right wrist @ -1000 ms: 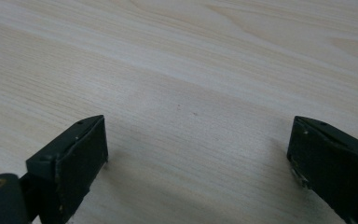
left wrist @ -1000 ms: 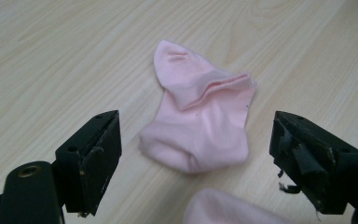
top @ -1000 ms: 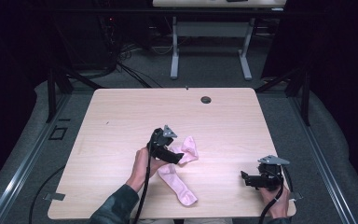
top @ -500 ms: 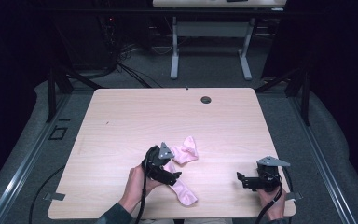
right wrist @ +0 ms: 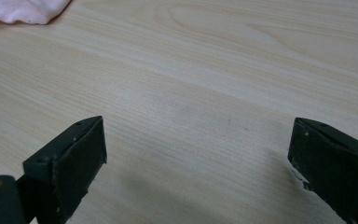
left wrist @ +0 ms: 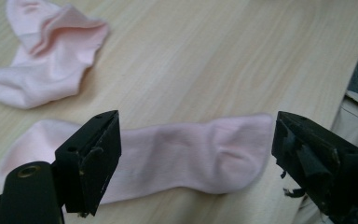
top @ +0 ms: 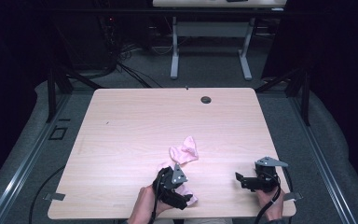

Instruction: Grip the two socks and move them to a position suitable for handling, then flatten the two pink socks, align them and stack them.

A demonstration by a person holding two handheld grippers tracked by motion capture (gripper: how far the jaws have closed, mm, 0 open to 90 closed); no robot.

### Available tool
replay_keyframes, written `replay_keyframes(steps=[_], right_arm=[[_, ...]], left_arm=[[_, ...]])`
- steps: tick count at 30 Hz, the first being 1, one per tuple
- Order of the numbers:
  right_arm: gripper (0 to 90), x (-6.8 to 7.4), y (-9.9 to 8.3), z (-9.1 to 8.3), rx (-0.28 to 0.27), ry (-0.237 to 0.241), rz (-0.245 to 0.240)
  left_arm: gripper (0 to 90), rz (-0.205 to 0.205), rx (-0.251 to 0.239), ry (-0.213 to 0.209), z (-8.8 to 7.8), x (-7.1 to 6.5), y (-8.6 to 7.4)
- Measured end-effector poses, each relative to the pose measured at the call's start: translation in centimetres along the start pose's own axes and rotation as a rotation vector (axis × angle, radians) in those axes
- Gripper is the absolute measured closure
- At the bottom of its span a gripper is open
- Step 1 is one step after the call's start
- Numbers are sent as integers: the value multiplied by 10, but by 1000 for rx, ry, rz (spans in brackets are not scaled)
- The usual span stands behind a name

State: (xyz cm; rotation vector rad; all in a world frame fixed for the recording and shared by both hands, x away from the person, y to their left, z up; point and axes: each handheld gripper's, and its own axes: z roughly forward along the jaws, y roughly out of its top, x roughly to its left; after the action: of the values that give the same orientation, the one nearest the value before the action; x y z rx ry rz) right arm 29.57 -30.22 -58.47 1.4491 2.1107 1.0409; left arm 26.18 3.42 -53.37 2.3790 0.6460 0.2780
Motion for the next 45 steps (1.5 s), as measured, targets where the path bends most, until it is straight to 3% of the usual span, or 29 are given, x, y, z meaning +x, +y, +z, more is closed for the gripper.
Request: replay_keyframes(steps=[9, 15, 18, 21, 24, 28, 31, 34, 37, 41, 45], right_arm=[[57, 0, 1, 0, 14, 3, 1], [75, 0, 1, 1, 15, 10, -6], [83, 2, 0, 0, 16, 24, 1], [90, 5, 0, -1, 23, 57, 25], [136, 10, 2, -3, 39, 111, 39], [194, 22, 8, -7, 37, 184, 34], [239, 38, 19, -11, 32, 246, 4], [290, 56, 26, -8, 32, 287, -38], [355, 71, 29, -1, 68, 296, -82], [407, 87, 29, 10, 109, 345, -111], [448, 94, 31, 14, 112, 380, -97]], left_arm=[[239, 35, 90, -21, 20, -19, -5], [473, 28, 116, -26, 28, -20, -7], [601, 20, 103, -14, 29, -18, -8], [726, -9, 88, -13, 29, -15, -9], [761, -45, 79, -4, 28, -8, -9], [755, -126, 31, 0, 24, 5, -1], [722, -150, 2, -9, 24, 10, 10], [616, -160, -3, -28, 34, 13, 18], [432, -171, -5, -37, 34, 15, 17], [351, -185, -44, -17, 11, 24, 11], [351, -276, -65, 78, -12, 60, -6]])
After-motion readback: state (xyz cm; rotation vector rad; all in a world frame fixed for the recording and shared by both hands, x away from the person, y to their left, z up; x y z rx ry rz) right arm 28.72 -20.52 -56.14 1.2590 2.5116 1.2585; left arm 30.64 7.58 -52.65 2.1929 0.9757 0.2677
